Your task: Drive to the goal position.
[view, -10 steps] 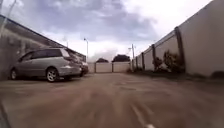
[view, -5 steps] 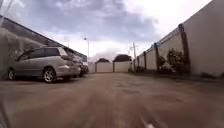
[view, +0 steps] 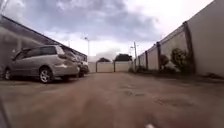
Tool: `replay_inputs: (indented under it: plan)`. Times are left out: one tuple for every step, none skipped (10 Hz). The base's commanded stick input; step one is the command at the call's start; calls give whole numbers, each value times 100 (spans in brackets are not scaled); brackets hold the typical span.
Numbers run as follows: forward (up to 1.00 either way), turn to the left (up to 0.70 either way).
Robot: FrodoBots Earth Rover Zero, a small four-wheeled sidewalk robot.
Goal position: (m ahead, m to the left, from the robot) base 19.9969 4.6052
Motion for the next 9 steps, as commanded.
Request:
replay_inputs:
  plan:
    - [70, 0]
    - [70, 0]
    - [70, 0]
    - [70, 0]
    - [70, 0]
    - [70, 0]
    - [70, 0]
    - [70, 0]
    - [70, 0]
